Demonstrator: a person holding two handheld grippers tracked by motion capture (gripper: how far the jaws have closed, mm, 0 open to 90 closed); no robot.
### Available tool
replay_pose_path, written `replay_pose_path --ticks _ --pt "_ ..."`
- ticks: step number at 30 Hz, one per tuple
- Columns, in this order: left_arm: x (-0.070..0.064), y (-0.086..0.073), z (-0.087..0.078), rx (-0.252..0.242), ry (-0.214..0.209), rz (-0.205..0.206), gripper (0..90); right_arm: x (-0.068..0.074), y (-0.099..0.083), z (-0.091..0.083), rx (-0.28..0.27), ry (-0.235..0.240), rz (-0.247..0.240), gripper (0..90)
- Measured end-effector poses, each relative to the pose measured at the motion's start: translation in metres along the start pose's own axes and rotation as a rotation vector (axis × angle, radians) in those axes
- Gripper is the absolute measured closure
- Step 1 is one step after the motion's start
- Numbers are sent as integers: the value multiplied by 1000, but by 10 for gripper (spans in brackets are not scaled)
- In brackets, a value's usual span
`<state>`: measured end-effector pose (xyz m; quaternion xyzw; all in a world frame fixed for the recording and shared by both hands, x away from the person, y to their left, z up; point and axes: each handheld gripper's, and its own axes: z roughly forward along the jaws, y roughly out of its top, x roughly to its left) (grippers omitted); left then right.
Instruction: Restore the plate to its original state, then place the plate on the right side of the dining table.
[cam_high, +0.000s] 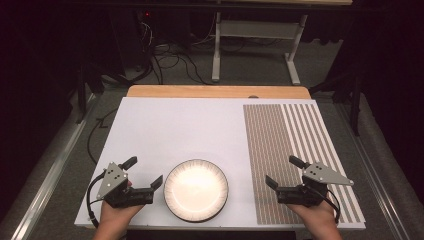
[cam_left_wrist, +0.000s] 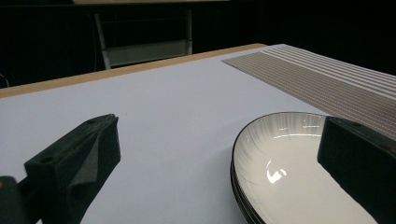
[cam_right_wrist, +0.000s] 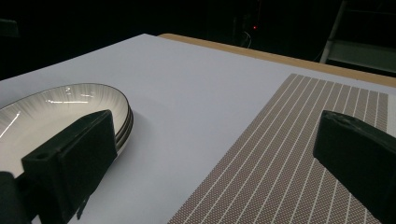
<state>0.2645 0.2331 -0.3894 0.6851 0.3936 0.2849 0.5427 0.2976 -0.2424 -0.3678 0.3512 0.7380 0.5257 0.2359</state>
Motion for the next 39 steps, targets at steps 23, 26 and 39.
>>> replay_pose_path --ticks 23,26,39 --pt "1 1 2 11 -19 -16 4 25 14 18 49 52 -75 655" --pt "1 1 2 6 -15 -18 4 29 16 22 53 64 -92 719" --pt "0 3 1 9 -24 1 4 51 25 57 166 178 -125 900"
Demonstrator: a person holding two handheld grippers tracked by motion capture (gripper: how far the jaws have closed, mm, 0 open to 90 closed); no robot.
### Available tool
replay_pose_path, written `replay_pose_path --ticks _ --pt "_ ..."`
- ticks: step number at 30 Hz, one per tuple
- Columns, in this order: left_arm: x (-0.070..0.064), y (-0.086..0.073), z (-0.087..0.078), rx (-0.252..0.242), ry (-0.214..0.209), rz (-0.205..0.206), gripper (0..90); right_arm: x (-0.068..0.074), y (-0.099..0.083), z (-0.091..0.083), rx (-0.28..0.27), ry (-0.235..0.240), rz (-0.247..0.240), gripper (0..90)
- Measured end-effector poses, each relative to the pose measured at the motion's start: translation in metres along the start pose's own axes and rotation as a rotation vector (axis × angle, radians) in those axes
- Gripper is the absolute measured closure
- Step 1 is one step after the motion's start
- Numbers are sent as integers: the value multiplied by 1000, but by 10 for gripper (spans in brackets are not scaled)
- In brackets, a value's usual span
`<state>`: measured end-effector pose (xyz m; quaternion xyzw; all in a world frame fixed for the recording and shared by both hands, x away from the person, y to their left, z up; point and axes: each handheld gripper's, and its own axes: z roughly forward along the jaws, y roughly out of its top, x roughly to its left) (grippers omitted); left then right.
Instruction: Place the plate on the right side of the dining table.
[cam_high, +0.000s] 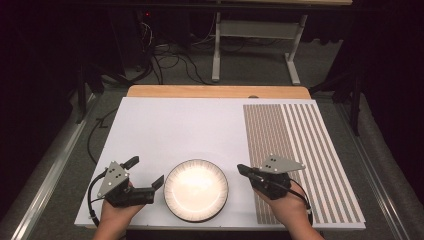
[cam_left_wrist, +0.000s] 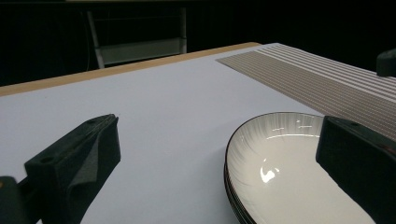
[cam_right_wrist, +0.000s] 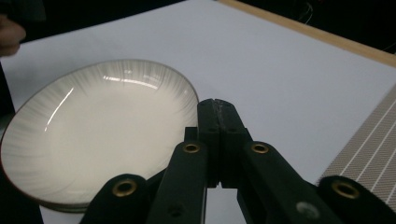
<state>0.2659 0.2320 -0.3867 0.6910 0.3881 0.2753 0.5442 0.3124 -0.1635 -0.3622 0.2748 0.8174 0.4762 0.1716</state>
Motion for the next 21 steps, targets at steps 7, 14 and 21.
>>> replay_pose_path --ticks 7,14,21 --pt "0 0 0 -5 -20 -3 4 12 -10 10 93 36 -49 900" --pt "-2 0 0 -10 -12 15 1 23 -18 22 171 67 -88 900" --pt "-2 1 -1 -14 -9 8 0 31 -20 30 226 68 -125 900"
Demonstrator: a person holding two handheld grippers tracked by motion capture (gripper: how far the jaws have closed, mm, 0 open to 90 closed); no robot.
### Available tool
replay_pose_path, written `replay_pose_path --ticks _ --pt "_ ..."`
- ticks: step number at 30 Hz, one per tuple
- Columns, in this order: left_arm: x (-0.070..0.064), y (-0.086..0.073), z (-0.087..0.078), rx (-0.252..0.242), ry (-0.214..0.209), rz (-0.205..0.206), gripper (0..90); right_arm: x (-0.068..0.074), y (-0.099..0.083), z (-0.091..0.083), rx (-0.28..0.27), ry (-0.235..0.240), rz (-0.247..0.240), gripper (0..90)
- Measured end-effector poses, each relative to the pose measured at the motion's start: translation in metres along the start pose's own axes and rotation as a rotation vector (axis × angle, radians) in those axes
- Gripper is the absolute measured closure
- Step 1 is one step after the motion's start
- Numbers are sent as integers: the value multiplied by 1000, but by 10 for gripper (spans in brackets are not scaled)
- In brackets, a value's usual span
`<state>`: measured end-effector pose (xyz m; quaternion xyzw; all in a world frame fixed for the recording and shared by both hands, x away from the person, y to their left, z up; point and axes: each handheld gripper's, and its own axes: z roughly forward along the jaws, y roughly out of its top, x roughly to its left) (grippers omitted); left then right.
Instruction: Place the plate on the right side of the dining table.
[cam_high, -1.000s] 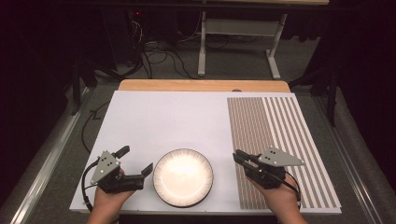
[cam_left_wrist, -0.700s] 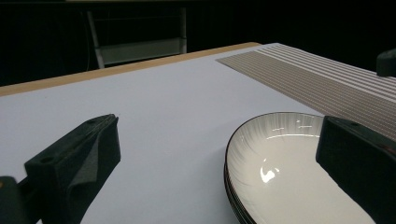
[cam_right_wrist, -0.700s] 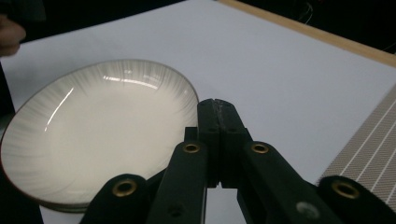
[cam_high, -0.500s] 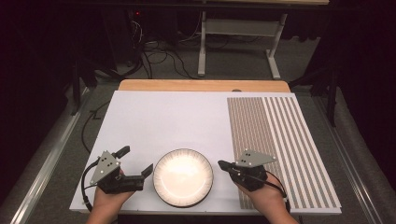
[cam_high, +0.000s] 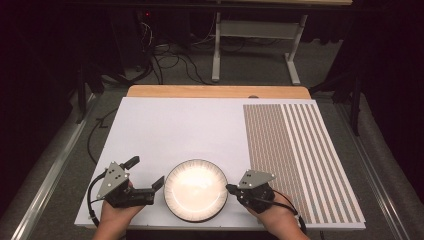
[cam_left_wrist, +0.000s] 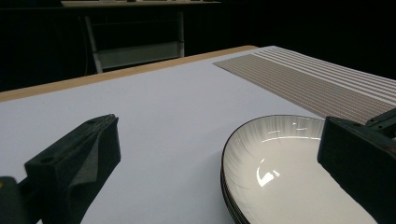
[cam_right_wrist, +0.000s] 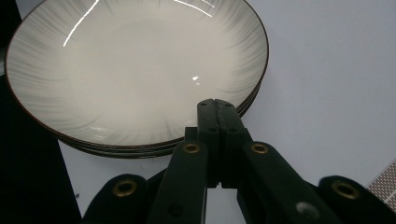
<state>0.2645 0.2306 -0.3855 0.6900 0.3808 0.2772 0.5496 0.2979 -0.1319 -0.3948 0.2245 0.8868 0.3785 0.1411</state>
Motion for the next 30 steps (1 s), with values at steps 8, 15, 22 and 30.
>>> replay_pose_path --ticks 8,15,22,30 --pt "1 0 2 11 -12 0 0 0 1 0 14 -5 -8 900" --pt "3 -1 0 6 -10 -9 0 0 2 1 11 -2 -2 900" --pt "4 -1 0 9 -6 -18 0 1 3 1 18 -2 3 900" --pt "4 -1 -1 6 -7 -15 0 2 5 4 18 -2 -11 900"
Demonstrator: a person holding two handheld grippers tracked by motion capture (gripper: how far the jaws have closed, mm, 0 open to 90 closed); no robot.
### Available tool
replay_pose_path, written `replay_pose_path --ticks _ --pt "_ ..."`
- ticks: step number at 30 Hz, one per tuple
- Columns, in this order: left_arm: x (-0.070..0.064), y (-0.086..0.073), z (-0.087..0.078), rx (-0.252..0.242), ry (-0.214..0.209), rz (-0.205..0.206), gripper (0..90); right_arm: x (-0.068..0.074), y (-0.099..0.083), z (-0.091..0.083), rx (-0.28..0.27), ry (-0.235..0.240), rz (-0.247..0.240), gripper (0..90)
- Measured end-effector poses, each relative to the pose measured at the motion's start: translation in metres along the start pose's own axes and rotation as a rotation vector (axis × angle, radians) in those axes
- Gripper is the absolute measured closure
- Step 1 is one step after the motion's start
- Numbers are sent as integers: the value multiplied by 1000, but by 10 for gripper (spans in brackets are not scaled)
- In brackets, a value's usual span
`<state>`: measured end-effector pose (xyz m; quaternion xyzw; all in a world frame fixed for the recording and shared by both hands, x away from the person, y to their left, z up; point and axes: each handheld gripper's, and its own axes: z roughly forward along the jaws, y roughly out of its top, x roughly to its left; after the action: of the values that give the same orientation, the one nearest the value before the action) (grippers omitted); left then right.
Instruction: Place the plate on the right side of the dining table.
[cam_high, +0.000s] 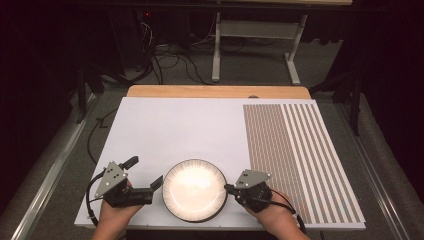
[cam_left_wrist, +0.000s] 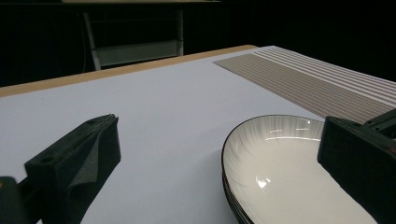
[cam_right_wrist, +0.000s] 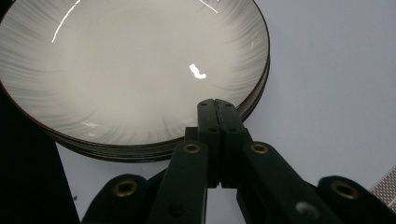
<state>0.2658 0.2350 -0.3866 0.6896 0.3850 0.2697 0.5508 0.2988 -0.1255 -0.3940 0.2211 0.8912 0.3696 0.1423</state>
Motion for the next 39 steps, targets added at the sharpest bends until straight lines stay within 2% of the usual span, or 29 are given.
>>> replay_pose_path --ticks 14,20,29,39 --pt "0 0 -1 1 -2 2 0 -1 2 1 3 -5 3 900" --pt "0 0 -1 1 -1 2 0 1 4 4 13 -2 -9 900" --pt "2 0 -2 7 -6 -6 0 10 10 14 4 29 -19 900" --pt "2 0 -2 11 -8 -8 0 12 10 14 -8 24 -16 900"
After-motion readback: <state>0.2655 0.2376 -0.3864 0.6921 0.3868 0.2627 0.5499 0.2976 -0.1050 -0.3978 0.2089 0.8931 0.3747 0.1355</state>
